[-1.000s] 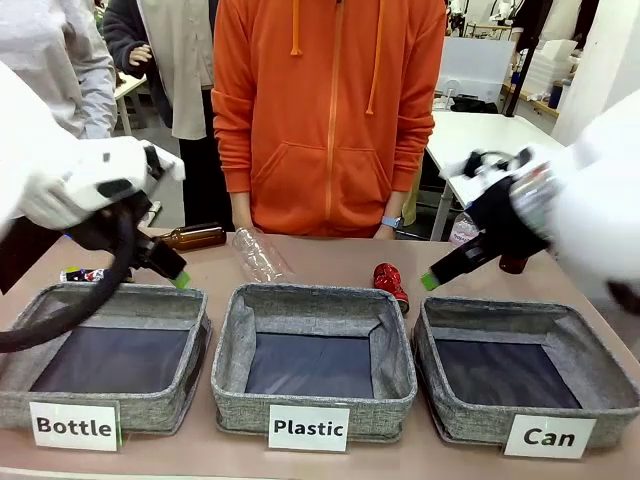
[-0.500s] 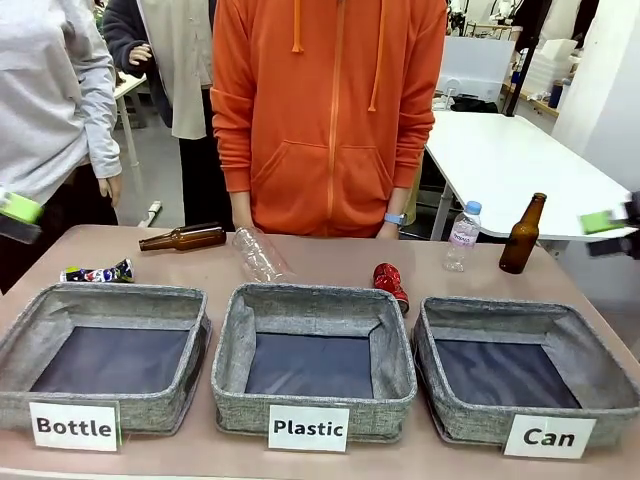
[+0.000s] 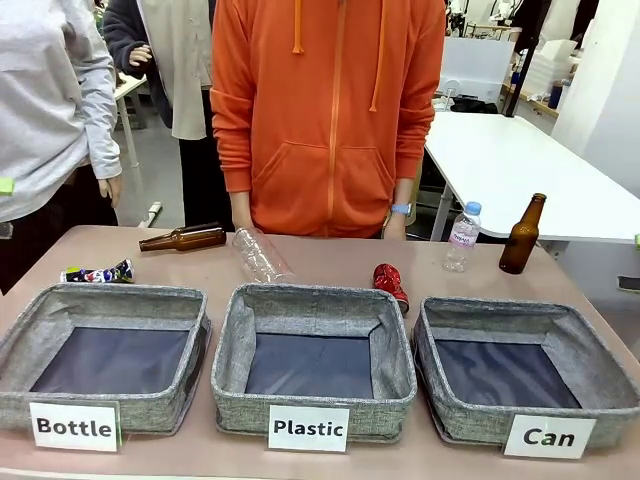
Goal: Sort the can waste into the basket.
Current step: Pick up the can waste from the table and place it in the right Fabric basket.
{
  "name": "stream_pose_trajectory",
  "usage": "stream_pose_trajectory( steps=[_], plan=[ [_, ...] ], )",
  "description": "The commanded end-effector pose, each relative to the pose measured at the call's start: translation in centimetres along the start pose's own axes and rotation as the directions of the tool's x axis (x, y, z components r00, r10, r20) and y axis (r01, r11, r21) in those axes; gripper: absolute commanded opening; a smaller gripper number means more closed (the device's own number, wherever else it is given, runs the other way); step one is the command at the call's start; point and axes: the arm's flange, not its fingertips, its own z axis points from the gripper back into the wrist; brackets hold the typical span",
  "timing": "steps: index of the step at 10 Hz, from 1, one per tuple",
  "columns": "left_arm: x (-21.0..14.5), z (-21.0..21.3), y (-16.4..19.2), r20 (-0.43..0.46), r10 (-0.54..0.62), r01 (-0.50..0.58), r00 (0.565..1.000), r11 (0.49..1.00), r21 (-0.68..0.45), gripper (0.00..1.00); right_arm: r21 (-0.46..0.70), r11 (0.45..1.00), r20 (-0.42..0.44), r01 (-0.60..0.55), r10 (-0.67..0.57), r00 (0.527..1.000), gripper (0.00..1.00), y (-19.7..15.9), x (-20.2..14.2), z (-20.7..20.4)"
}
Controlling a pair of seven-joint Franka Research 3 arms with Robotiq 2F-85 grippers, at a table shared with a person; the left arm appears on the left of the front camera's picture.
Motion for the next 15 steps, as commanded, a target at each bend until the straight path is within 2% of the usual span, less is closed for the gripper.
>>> stream_pose_trajectory(
  steps=[1,8,9,10,11,12,14,15],
  plan=[
    [0.0,1.2,-0.9,-0.045,-0.045,0.043,0.998,0.998,-0.044,1.0,-0.025,0.998,-0.02,-0.055,0.055,0.998,1.0,2.2,0.1,0.4],
    [0.0,1.2,-0.9,-0.045,-0.045,0.043,0.998,0.998,-0.044,1.0,-0.025,0.998,-0.02,-0.055,0.055,0.998,1.0,2.2,0.1,0.4],
    [-0.3,1.2,-1.1,-0.055,-0.019,0.018,0.998,1.0,-0.022,1.0,-0.025,0.998,-0.02,-0.055,0.055,0.998,1.0,2.2,0.1,0.4],
    [0.7,0.7,-1.5,-0.161,-0.075,0.082,0.984,0.996,0.039,1.0,-0.025,0.998,-0.02,-0.055,0.055,0.998,1.0,2.2,0.1,0.4],
    [2.2,-0.2,-2.3,-0.25,-0.123,0.163,0.96,0.975,0.147,1.0,-0.025,0.998,-0.02,-0.055,0.055,0.998,1.0,2.2,0.1,0.4],
    [4.1,-1.3,-3.2,-0.331,-0.191,0.275,0.924,0.933,0.231,1.0,-0.025,0.998,-0.02,-0.055,0.055,0.998,1.0,2.2,0.1,0.4],
    [7.0,-3.9,-4.4,-0.368,-0.258,0.399,0.893,0.833,0.383,1.0,-0.025,0.998,-0.02,-0.055,0.055,0.998,1.0,2.2,0.1,0.4],
    [8.1,-5.3,-4.3,-0.43,-0.269,0.448,0.862,0.8,0.399,1.0,-0.025,0.998,-0.02,-0.055,0.055,0.998,1.0,2.2,0.1,0.4]
  ],
)
